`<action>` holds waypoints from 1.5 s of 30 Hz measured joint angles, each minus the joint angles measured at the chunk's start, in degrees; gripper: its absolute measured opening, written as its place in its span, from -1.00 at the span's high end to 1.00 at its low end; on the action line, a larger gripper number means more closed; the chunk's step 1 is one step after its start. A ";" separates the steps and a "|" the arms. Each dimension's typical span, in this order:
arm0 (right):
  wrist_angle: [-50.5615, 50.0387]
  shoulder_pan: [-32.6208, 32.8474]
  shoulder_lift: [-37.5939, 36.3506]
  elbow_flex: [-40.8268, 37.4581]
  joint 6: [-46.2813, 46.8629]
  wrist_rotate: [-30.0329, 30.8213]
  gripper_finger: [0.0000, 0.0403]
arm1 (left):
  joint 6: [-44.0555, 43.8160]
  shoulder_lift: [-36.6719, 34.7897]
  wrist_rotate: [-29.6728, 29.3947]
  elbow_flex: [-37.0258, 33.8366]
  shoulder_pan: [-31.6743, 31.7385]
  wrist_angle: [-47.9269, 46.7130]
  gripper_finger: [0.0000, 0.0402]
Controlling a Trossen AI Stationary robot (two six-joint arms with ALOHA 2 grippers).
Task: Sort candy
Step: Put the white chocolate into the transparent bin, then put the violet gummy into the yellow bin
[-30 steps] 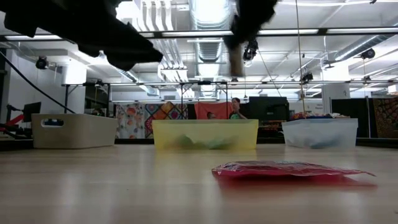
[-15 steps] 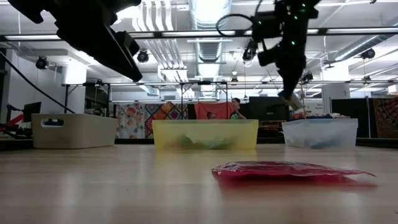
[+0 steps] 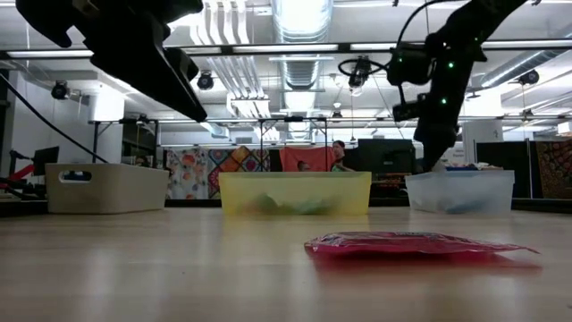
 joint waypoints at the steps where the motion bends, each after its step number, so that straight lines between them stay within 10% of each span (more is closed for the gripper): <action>1: 0.51 -0.28 0.00 -0.72 1.17 0.06 0.77 | -0.04 0.02 -0.04 0.00 0.00 0.01 0.39; 13: 0.40 -0.83 -1.20 -1.05 15.35 4.15 0.36 | -6.50 0.02 3.08 -0.07 -0.04 -1.71 0.39; 21: 1.09 3.02 -6.73 0.87 22.66 -3.32 0.37 | -18.82 0.02 11.41 -0.07 -0.92 -6.42 0.39; 29: 6.39 17.11 -10.56 -0.78 33.52 -7.85 0.38 | -36.16 0.07 19.95 -0.09 -4.31 -8.99 0.39; 45: 29.78 44.16 -5.14 -2.71 39.58 -7.78 0.38 | -42.16 0.09 21.15 -0.09 -9.09 -11.98 0.39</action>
